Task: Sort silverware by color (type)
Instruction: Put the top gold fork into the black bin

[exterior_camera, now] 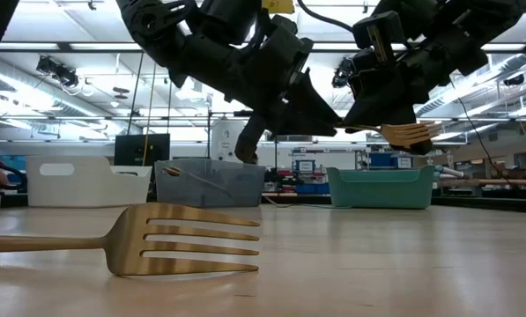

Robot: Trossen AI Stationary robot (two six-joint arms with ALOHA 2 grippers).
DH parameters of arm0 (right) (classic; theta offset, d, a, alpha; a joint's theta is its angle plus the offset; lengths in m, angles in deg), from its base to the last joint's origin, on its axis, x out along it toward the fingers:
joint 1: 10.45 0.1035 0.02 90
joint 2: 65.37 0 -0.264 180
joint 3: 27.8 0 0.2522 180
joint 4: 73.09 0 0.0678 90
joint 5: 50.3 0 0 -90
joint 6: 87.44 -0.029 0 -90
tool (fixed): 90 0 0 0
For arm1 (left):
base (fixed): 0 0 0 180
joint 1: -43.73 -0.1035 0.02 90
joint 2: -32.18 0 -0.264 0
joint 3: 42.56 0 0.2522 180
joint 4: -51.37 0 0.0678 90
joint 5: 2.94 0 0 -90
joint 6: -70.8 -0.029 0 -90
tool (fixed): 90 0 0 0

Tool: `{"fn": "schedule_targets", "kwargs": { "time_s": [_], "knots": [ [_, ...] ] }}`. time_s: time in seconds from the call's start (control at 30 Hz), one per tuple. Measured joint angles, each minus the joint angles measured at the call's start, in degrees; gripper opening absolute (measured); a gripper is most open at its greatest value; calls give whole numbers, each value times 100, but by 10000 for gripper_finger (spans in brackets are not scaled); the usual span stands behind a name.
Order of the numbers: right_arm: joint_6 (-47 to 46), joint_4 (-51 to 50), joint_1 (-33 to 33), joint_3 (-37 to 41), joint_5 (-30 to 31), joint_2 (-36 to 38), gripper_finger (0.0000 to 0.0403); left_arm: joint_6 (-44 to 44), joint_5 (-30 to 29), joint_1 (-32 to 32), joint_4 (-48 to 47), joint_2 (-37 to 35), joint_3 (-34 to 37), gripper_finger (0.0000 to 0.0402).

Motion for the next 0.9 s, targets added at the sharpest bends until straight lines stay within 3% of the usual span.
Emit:
{"fn": "schedule_targets", "kwargs": {
  "time_s": [0.27,0.6,0.9],
  "knots": [
    [2,-28,2,0,-49,4,34,132,9,46,-143,-2,9,26],
    [227,-19,2,3,99,2,38,280,-45,134,-272,-4,-1,26],
    [688,476,-178,0,-9,4,101,918,-295,272,-624,-2,0,26]
  ]
}}
